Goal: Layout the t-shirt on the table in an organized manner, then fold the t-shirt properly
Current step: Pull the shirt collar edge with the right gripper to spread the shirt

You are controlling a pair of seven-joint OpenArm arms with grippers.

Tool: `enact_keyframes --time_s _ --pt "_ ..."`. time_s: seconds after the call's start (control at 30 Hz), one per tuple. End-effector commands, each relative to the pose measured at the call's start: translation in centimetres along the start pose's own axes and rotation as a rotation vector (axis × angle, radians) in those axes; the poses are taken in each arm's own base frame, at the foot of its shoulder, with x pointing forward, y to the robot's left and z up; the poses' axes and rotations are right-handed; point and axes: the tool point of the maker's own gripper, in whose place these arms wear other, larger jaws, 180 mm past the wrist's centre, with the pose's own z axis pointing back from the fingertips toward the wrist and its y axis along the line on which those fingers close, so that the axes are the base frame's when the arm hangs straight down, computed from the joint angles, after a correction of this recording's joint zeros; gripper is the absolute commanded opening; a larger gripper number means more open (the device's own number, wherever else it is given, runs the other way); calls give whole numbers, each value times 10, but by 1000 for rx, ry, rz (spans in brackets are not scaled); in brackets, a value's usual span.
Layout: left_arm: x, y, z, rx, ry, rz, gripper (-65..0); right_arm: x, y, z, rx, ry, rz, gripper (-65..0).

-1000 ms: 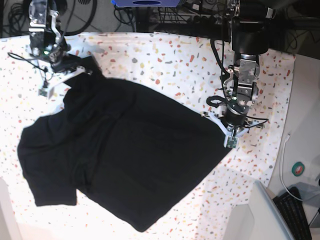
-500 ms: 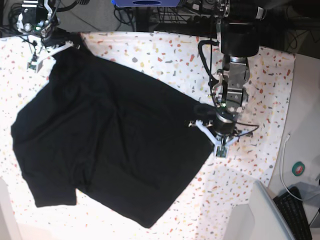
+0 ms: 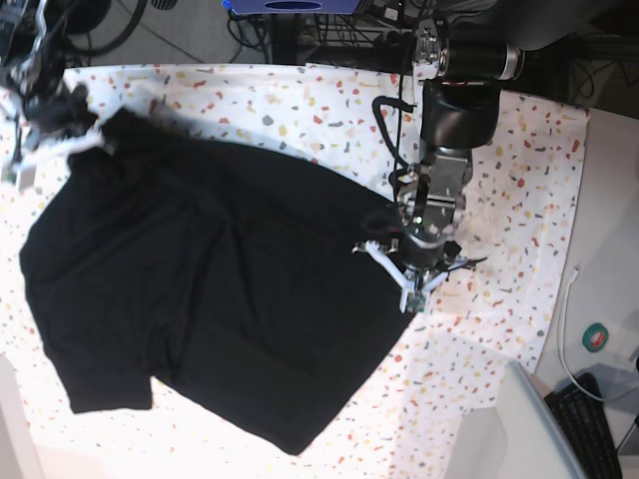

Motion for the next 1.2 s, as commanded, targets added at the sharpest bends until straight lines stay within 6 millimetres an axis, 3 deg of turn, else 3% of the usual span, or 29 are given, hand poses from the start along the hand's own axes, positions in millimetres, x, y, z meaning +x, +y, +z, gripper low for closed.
enact_keyframes --time_s 0.0,0.07,0.13,0.2,0.3,0.37,0.43,0.63,0.73,0.87,0.97,1.03,1.1,1.17 --pt "10 -1 -4 -5 -23 -45 -650 26 -14 -10 -38 -56 38 -650" --pt "-7 -7 -1 -22 6 -129 -650 44 -27 -37 -69 -44 44 -650" --pt "-19 -2 4 -22 23 -186 -650 52 -37 -50 -92 -29 37 -650" --pt "-31 19 12 6 36 -221 -650 55 -39 -47 -96 -38 44 -650" --pt "-45 52 20 47 56 -264 -650 50 -40 -24 -99 -19 42 -650" --pt "-46 62 21 61 57 -279 -650 29 -26 -11 -75 62 31 -650" --pt "-61 78 29 85 86 -280 -650 2 -16 4 -55 153 34 -650" --pt "-67 120 46 207 88 -201 -650 -49 13 17 89 349 206 -387" --pt "-61 123 52 220 64 -211 -650 -69 23 27 168 459 285 -365" --pt "-41 131 53 247 16 -211 -650 -53 22 24 164 367 282 -443" --pt "-30 138 56 271 8 -215 -650 -17 13 12 135 192 279 -494" --pt "-21 142 57 288 17 -192 -650 14 13 -5 111 74 307 -537" --pt "-5 141 57 297 -1 -102 -650 35 8 -29 61 14 337 -623" --pt "3 137 56 290 -5 -31 -650 44 1 -54 5 26 356 -650"
